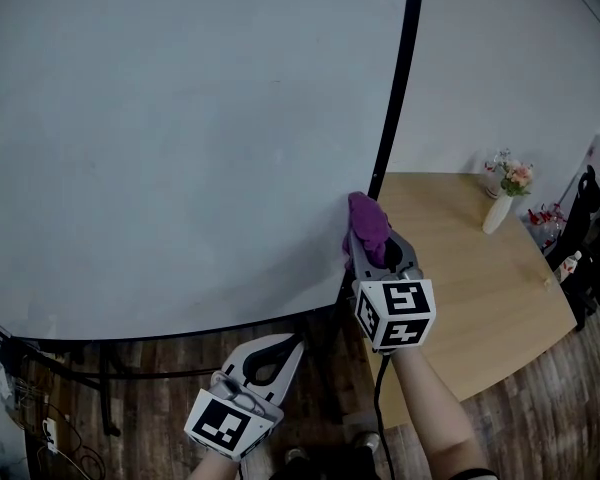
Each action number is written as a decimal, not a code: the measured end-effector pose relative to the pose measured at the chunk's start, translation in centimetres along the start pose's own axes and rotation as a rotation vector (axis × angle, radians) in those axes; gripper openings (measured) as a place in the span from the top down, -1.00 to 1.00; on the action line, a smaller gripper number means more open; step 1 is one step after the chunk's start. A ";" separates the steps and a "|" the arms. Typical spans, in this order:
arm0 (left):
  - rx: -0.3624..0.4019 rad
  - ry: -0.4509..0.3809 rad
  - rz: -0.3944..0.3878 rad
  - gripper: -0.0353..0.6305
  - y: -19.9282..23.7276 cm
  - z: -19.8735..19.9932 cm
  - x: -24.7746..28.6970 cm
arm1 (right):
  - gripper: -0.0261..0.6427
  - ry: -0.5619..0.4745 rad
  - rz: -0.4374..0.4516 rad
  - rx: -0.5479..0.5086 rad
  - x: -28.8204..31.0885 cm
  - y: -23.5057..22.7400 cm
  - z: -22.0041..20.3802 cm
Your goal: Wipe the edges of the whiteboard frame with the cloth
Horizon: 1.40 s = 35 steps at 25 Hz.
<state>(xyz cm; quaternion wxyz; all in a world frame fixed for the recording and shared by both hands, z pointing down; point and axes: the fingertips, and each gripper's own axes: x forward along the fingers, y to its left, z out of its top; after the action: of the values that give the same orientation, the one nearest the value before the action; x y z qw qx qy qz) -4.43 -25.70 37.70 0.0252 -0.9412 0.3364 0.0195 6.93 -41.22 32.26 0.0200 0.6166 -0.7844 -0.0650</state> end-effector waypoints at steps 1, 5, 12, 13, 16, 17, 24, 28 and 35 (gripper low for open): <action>0.002 0.000 -0.001 0.84 0.0 0.0 0.0 | 0.63 0.008 0.002 0.006 0.0 0.1 -0.4; 0.004 0.002 0.005 0.84 0.0 0.0 0.0 | 0.63 0.031 0.000 0.019 0.0 0.0 -2.0; -0.002 0.020 0.011 0.84 0.3 -0.7 -0.4 | 0.63 0.069 -0.003 0.037 0.3 0.3 -4.8; 0.002 0.019 0.013 0.84 0.3 -0.8 -0.4 | 0.63 0.072 -0.004 0.039 0.2 0.3 -5.1; 0.027 0.006 0.021 0.84 0.7 -1.3 -0.6 | 0.63 0.082 -0.005 0.046 0.2 0.5 -6.3; 0.020 0.013 0.021 0.84 0.7 -1.4 -0.7 | 0.63 0.086 -0.005 0.049 0.2 0.5 -6.7; -0.020 0.056 0.022 0.84 0.6 -2.9 -1.0 | 0.63 0.125 -0.007 0.072 0.2 0.8 -9.9; -0.016 0.055 0.028 0.84 1.1 -3.8 -1.2 | 0.63 0.155 -0.011 0.080 0.2 0.9 -11.7; -0.062 0.084 0.027 0.84 1.2 -4.8 -1.5 | 0.63 0.212 -0.018 0.098 0.2 1.3 -15.0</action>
<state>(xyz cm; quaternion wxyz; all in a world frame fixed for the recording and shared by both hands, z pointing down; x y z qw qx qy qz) -6.26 -25.99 42.58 -0.0182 -0.9368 0.3493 -0.0091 7.33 -42.24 47.26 0.0719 0.6272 -0.7746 0.0386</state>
